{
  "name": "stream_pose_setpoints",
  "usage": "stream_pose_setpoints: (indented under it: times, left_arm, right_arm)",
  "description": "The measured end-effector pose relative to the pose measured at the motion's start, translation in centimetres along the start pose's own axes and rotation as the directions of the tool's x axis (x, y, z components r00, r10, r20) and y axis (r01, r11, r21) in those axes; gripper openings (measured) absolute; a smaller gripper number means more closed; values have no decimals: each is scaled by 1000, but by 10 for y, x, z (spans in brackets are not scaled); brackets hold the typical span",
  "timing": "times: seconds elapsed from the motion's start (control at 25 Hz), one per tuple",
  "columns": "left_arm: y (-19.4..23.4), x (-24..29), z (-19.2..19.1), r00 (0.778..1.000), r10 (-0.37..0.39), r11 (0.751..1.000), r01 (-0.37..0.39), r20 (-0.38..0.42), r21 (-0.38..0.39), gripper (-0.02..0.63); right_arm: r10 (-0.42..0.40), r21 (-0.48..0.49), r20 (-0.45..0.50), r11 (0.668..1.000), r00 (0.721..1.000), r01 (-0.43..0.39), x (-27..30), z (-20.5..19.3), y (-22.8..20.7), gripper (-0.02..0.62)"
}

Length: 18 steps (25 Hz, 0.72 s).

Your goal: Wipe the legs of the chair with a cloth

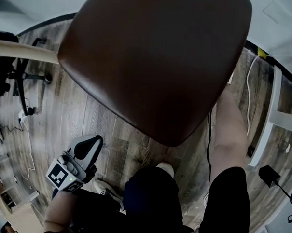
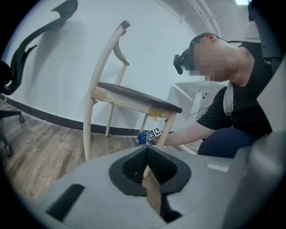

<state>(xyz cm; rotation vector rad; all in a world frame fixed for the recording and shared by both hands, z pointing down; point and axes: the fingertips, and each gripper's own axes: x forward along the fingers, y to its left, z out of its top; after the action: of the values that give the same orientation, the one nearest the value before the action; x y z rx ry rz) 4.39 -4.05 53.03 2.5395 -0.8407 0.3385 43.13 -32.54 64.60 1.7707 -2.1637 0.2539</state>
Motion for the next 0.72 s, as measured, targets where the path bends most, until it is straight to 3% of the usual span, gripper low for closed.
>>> stream_pose_setpoints:
  times: [0.36,0.52,0.72]
  left_arm:
    - [-8,-17,14,993,-109,992,105,52,62,8]
    - [-3,-29,18,987,-141,990,138,80,36,8]
    - [7,-49,25,980,-165,986,166,116,-6,8]
  right_arm:
    - [-40,-4,27,999,999,40,-10,26,-5,101]
    - [-71,-4,116,997,991,72,-37,75,-10,101]
    - [-125,3,153,992,980,126,-68,105,-9,101]
